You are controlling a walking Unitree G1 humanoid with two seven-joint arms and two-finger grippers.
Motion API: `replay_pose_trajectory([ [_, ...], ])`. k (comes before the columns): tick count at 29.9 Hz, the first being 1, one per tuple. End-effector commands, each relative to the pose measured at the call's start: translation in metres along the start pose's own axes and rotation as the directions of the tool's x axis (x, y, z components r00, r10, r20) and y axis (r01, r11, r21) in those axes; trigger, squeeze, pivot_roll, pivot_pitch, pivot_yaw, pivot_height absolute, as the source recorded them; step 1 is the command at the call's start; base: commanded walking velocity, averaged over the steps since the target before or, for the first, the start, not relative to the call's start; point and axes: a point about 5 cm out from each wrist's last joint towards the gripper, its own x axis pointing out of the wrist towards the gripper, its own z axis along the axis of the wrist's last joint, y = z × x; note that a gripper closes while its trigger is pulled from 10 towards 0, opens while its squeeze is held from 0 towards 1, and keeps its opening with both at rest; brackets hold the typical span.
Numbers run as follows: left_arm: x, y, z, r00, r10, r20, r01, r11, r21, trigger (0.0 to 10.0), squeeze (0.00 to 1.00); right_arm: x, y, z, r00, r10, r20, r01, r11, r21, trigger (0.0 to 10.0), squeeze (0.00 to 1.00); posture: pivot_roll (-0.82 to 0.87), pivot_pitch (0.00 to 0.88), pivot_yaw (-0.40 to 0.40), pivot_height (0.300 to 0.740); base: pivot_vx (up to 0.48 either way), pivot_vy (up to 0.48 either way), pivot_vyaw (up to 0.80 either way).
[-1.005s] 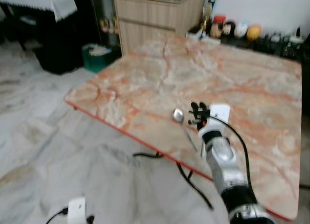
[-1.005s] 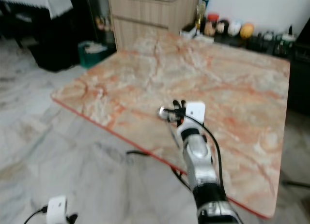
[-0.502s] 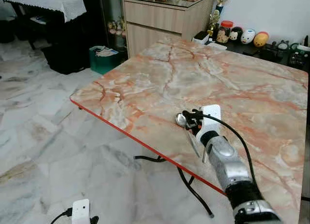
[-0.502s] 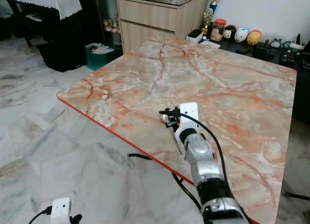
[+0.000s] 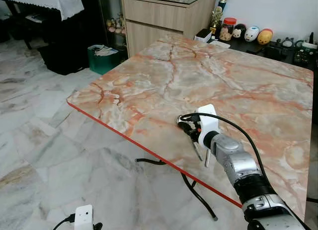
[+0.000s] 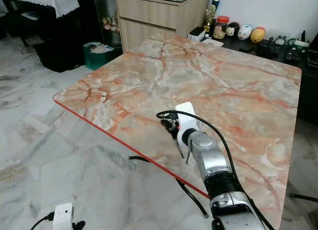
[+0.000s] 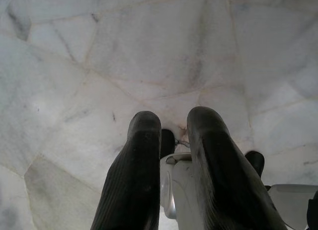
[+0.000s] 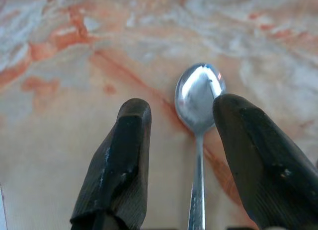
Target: Setting the table
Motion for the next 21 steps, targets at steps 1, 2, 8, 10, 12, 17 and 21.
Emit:
replay_pose_trajectory([
  [1, -0.0006, 0.0013, -0.0039, 1.0, 0.0, -0.021, 0.0, 1.0, 0.0, 10.0, 0.0, 0.0015, 0.0005, 0.0021, 1.0, -0.011, -0.021, 0.01, 1.0, -0.016, 10.0, 0.0, 0.02, 0.031, 0.001, 0.74, 0.0, 0.0, 0.0],
  [2, -0.0006, 0.0013, -0.0038, 1.0, 0.0, -0.022, 0.0, 1.0, 0.0, 10.0, 0.0, 0.0014, 0.0003, 0.002, 1.0, -0.015, -0.027, 0.015, 1.0, -0.013, 10.0, 0.0, 0.02, 0.032, 0.0, 0.74, 0.0, 0.0, 0.0],
  [8, -0.0005, 0.0011, -0.0038, 1.0, -0.001, -0.024, 0.001, 1.0, -0.001, 10.0, 0.0, -0.0005, -0.0033, -0.0018, 0.995, -0.077, -0.061, 0.077, 0.997, -0.003, 10.0, 0.0, 0.02, 0.033, -0.002, 0.74, 0.0, 0.0, 0.0],
  [10, -0.0005, 0.001, -0.0038, 1.0, -0.001, -0.023, 0.001, 1.0, -0.002, 10.0, 0.0, -0.0015, -0.004, -0.0018, 0.993, -0.098, -0.061, 0.099, 0.995, 0.004, 10.0, 0.0, 0.02, 0.032, -0.003, 0.74, 0.0, 0.0, 0.0],
  [12, -0.0006, 0.001, -0.0039, 1.0, -0.001, -0.023, 0.001, 1.0, -0.003, 10.0, 0.0, -0.0036, -0.0023, 0.0009, 0.993, -0.104, -0.053, 0.105, 0.994, 0.017, 10.0, 0.0, 0.02, 0.032, -0.003, 0.74, 0.0, 0.0, 0.0],
  [17, -0.0006, 0.001, -0.004, 1.0, 0.0, -0.022, 0.0, 1.0, -0.003, 10.0, 0.0, -0.0068, 0.0042, 0.0047, 0.994, -0.103, -0.041, 0.104, 0.994, 0.035, 10.0, 0.0, 0.02, 0.032, -0.004, 0.74, 0.0, 0.0, 0.0],
  [21, -0.0006, 0.0006, -0.004, 1.0, -0.001, -0.021, 0.001, 1.0, -0.004, 10.0, 0.0, -0.0082, 0.0058, 0.0055, 0.992, -0.117, -0.054, 0.12, 0.991, 0.052, 10.0, 0.0, 0.02, 0.031, -0.008, 0.74, 0.0, 0.0, 0.0],
])
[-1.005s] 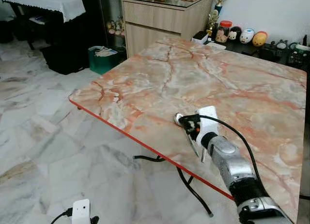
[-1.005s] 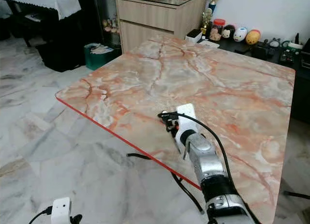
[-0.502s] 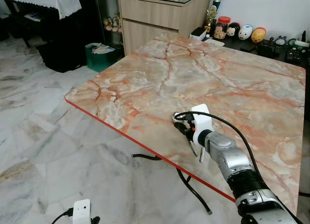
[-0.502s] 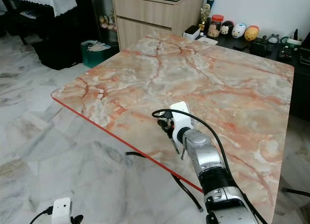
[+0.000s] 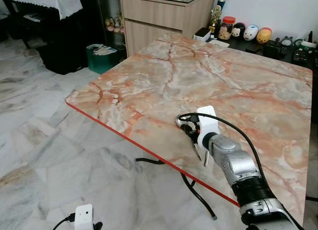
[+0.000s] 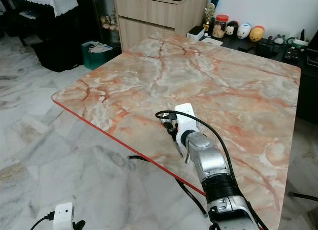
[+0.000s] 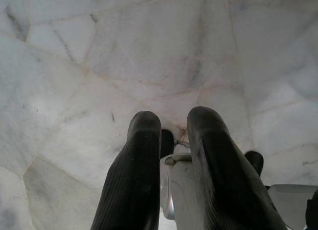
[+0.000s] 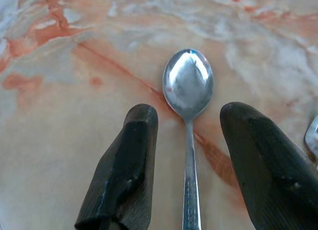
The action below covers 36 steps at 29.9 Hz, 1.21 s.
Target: Setting the table
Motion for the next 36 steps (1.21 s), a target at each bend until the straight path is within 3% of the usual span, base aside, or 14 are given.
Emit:
replay_pose_trajectory([
  [1, -0.001, 0.001, -0.005, 1.0, -0.001, -0.023, 0.001, 1.0, -0.002, 10.0, 0.0, -0.003, -0.001, 0.003, 1.0, -0.018, 0.006, 0.018, 1.0, 0.015, 10.0, 0.0, 0.02, 0.031, -0.008, 0.74, 0.0, 0.0, 0.0],
  [13, 0.0, 0.0, -0.004, 1.0, -0.002, -0.023, 0.002, 1.0, -0.001, 10.0, 0.0, -0.013, 0.001, -0.01, 0.997, -0.03, -0.069, 0.029, 1.0, -0.011, 10.0, 0.0, 0.01, 0.03, -0.012, 0.74, 0.0, 0.0, 0.0],
  [14, 0.0, 0.0, -0.004, 1.0, -0.002, -0.023, 0.002, 1.0, -0.002, 10.0, 0.0, -0.014, 0.005, -0.012, 0.997, -0.011, -0.079, 0.012, 1.0, 0.008, 10.0, 0.68, 0.01, 0.03, -0.012, 0.74, 0.0, 0.0, 0.0],
  [15, 0.0, 0.0, -0.003, 1.0, -0.002, -0.022, 0.002, 1.0, -0.002, 10.0, 0.0, -0.015, 0.009, -0.013, 0.996, 0.004, -0.084, -0.003, 1.0, 0.011, 10.0, 1.0, 0.01, 0.031, -0.012, 0.74, 0.0, 0.0, 0.0],
  [17, 0.0, 0.0, -0.003, 1.0, -0.002, -0.021, 0.002, 1.0, -0.003, 10.0, 0.0, -0.016, 0.009, -0.013, 0.997, 0.003, -0.082, -0.002, 1.0, 0.012, 10.0, 1.0, 0.01, 0.031, -0.012, 0.74, 0.0, 0.0, 0.0],
  [18, 0.0, 0.0, -0.003, 1.0, -0.002, -0.022, 0.002, 1.0, -0.002, 10.0, 0.0, -0.016, 0.009, -0.012, 0.997, -0.006, -0.078, 0.007, 1.0, 0.016, 10.0, 0.93, 0.01, 0.031, -0.012, 0.74, 0.0, 0.0, 0.0],
  [19, 0.0, 0.0, -0.003, 1.0, -0.002, -0.021, 0.002, 1.0, -0.002, 10.0, 0.0, -0.015, 0.009, -0.01, 0.998, -0.006, -0.069, 0.008, 1.0, 0.019, 10.0, 0.0, 0.01, 0.031, -0.012, 0.74, 0.0, 0.0, 0.0],
  [31, 0.0, 0.0, -0.003, 1.0, -0.001, -0.021, 0.001, 1.0, -0.002, 10.0, 0.0, -0.01, 0.009, -0.004, 0.999, -0.032, -0.03, 0.033, 0.999, 0.001, 10.0, 0.0, 0.01, 0.032, -0.013, 0.74, 0.0, 0.0, 0.0],
  [36, 0.0, 0.0, -0.004, 1.0, 0.002, -0.02, -0.002, 1.0, -0.007, 10.0, 0.0, -0.004, 0.007, -0.002, 0.999, -0.047, -0.003, 0.047, 0.998, 0.034, 10.0, 0.0, 0.02, 0.032, -0.015, 0.74, 0.0, 0.0, 0.0],
])
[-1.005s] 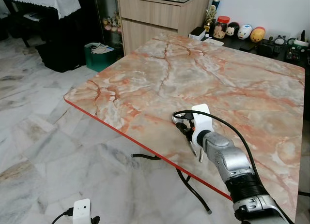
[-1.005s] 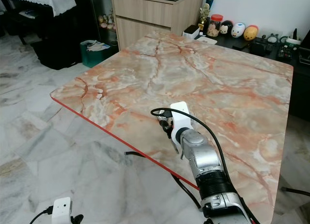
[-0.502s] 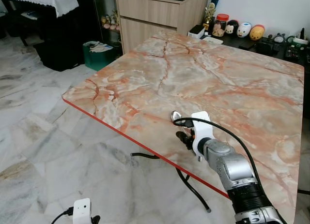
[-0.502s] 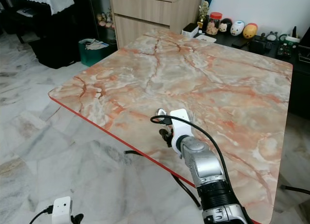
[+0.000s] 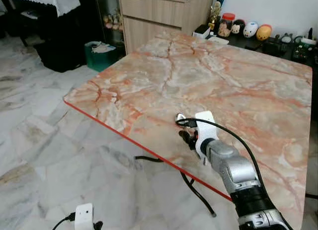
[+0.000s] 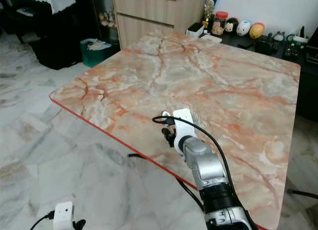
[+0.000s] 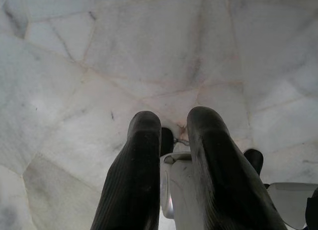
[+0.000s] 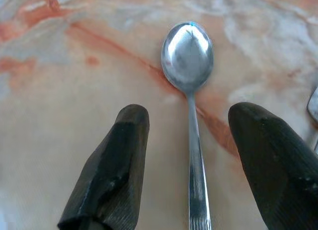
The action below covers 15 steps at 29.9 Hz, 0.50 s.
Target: Setting the table
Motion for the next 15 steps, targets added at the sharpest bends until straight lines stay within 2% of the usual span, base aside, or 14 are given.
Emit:
replay_pose_trajectory([
  [1, -0.001, 0.0, -0.005, 1.0, 0.002, -0.024, -0.002, 1.0, -0.003, 10.0, 0.0, 0.003, -0.001, 0.003, 1.0, -0.005, 0.021, 0.004, 1.0, 0.02, 10.0, 0.0, 0.02, 0.032, -0.015, 0.74, 0.0, 0.0, 0.0],
  [5, -0.001, 0.0, -0.005, 1.0, 0.002, -0.023, -0.002, 1.0, -0.004, 10.0, 0.0, 0.007, 0.004, -0.002, 1.0, 0.006, -0.007, -0.006, 1.0, 0.007, 10.0, 0.0, 0.02, 0.034, -0.017, 0.74, 0.0, 0.0, 0.0],
  [15, -0.001, 0.0, -0.005, 1.0, 0.002, -0.023, -0.002, 1.0, -0.005, 10.0, 0.0, 0.01, 0.002, -0.011, 1.0, -0.007, -0.027, 0.007, 1.0, 0.007, 10.0, 0.0, 0.02, 0.033, -0.015, 0.74, 0.0, 0.0, 0.0],
])
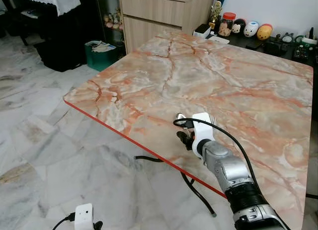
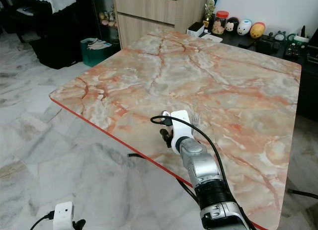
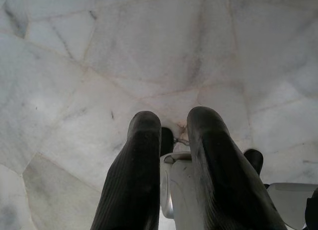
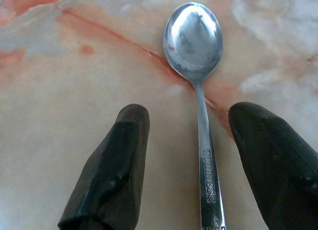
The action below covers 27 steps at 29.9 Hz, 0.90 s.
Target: Setting the table
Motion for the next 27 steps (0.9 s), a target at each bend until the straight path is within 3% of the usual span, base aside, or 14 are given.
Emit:
replay_pose_trajectory([
  [1, -0.001, 0.0, -0.005, 1.0, 0.0, -0.023, 0.0, 1.0, -0.001, 10.0, 0.0, 0.001, -0.002, 0.0, 1.0, -0.008, 0.002, 0.008, 1.0, -0.004, 10.0, 0.0, 0.02, 0.033, -0.015, 0.74, 0.0, 0.0, 0.0],
  [13, -0.001, 0.0, -0.005, 1.0, 0.0, -0.022, 0.0, 1.0, -0.001, 10.0, 0.0, 0.005, -0.001, 0.001, 1.0, -0.011, 0.017, 0.011, 1.0, 0.002, 10.0, 0.0, 0.02, 0.033, -0.015, 0.74, 0.0, 0.0, 0.0],
  [26, -0.001, -0.001, -0.005, 1.0, -0.005, -0.023, 0.005, 1.0, 0.001, 10.0, 0.0, 0.006, -0.011, -0.004, 0.999, -0.043, 0.006, 0.043, 0.999, -0.009, 10.0, 0.0, 0.02, 0.029, -0.016, 0.74, 0.0, 0.0, 0.0],
  [27, -0.001, -0.001, -0.005, 1.0, -0.005, -0.023, 0.005, 1.0, 0.001, 10.0, 0.0, 0.007, -0.012, -0.004, 0.999, -0.043, 0.005, 0.044, 0.999, -0.009, 9.6, 0.0, 0.02, 0.029, -0.016, 0.74, 0.0, 0.0, 0.0],
])
